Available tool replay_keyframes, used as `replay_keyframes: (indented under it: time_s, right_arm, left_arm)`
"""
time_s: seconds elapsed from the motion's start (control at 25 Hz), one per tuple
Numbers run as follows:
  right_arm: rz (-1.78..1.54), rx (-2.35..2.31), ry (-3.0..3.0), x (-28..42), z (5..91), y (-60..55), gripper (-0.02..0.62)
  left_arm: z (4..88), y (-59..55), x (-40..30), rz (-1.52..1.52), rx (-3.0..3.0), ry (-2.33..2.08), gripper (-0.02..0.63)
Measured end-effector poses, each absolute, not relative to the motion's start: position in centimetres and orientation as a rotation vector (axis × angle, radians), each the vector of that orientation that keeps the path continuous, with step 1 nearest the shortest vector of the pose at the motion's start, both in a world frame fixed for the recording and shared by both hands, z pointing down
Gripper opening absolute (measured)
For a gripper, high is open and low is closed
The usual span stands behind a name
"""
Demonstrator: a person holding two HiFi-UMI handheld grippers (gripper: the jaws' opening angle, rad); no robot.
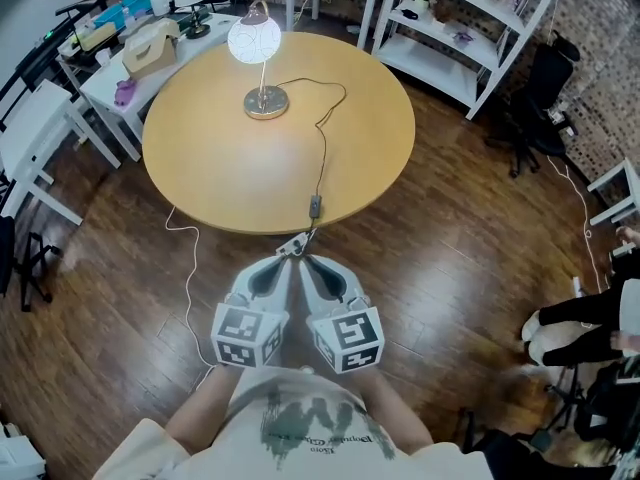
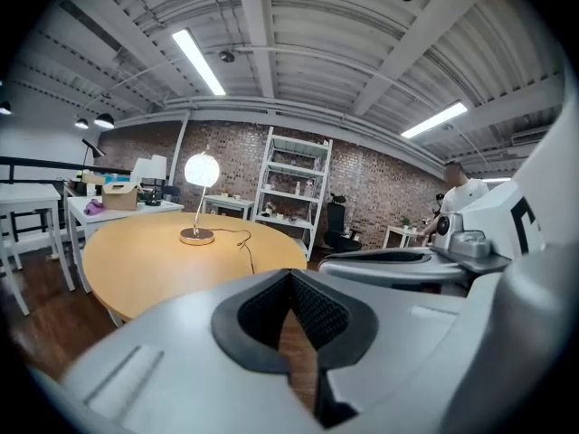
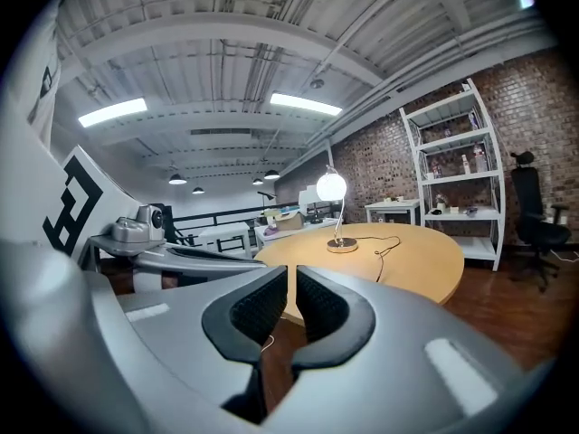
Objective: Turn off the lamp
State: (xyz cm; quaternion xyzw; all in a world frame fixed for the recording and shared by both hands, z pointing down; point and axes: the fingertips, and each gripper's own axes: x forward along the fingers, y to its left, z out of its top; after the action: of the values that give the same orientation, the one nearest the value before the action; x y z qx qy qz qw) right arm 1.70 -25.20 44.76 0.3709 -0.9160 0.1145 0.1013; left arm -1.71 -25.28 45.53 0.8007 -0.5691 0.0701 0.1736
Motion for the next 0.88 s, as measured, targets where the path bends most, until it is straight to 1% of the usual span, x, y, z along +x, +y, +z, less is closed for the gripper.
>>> replay_keyframes:
  time_s: [0.44,0.88]
  right_arm:
    - [0.390,1.229,-2.600,-1.0,46.5,-34.1,0.029]
    - [0.431,1.349,-2.415,-1.1,51.7,-39.4,0.038]
  left_arm:
    - [46.5,-34.1,-4.7,0.206,2.320,-1.480,-0.005]
    - [49.3,-38.6,-7.5,0.249,2.331,-1.379,-0.006]
